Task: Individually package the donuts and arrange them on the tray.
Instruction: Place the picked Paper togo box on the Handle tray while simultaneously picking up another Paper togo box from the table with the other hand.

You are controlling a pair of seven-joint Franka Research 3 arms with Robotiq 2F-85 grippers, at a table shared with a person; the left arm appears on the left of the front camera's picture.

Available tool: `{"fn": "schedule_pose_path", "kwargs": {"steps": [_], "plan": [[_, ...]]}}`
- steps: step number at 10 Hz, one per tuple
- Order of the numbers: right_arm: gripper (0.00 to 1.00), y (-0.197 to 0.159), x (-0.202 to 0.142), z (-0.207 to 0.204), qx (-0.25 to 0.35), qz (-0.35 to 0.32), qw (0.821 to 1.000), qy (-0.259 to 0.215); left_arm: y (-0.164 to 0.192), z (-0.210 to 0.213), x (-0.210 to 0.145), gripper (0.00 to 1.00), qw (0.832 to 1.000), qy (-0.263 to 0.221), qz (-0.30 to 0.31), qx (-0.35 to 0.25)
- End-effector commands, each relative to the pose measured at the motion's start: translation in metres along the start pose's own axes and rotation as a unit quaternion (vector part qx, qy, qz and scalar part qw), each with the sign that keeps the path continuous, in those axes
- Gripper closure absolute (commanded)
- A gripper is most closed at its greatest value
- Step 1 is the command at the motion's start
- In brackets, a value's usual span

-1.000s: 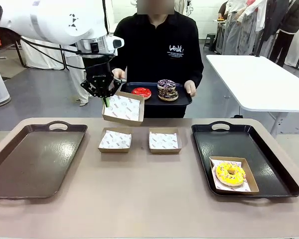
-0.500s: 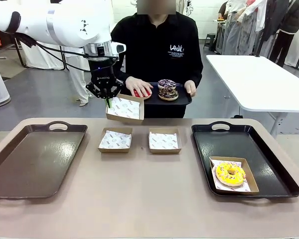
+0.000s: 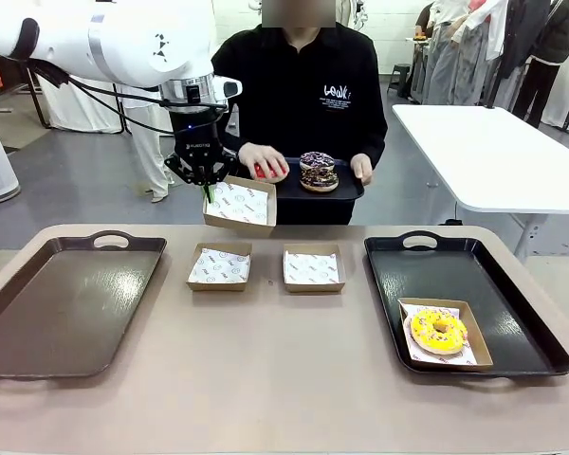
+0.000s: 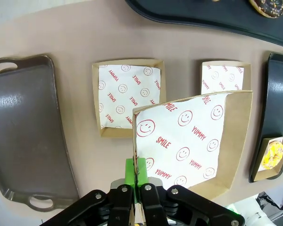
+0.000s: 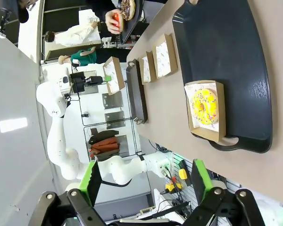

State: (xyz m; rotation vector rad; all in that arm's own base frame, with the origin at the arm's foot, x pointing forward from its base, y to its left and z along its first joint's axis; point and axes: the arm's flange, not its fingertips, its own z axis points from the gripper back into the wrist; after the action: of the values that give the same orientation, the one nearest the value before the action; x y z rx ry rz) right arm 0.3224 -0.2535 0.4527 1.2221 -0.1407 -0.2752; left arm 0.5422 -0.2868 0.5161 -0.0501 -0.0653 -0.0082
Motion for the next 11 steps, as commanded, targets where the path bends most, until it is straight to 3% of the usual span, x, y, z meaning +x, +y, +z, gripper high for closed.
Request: {"fn": "schedule_pose_path", "kwargs": {"steps": [1,11], "plan": [[0.00,-0.0011,-0.0010,0.0000,0.004,-0.003,1.000,0.000,0.0032,0.0010,-0.0039,1.00,1.000,-0.003,0.001,0.000],[0.00,-0.0011,-0.0010,0.0000,0.004,-0.003,1.000,0.000,0.0032,0.0010,-0.0039,1.00,1.000,-0.003,0.001,0.000]]}}
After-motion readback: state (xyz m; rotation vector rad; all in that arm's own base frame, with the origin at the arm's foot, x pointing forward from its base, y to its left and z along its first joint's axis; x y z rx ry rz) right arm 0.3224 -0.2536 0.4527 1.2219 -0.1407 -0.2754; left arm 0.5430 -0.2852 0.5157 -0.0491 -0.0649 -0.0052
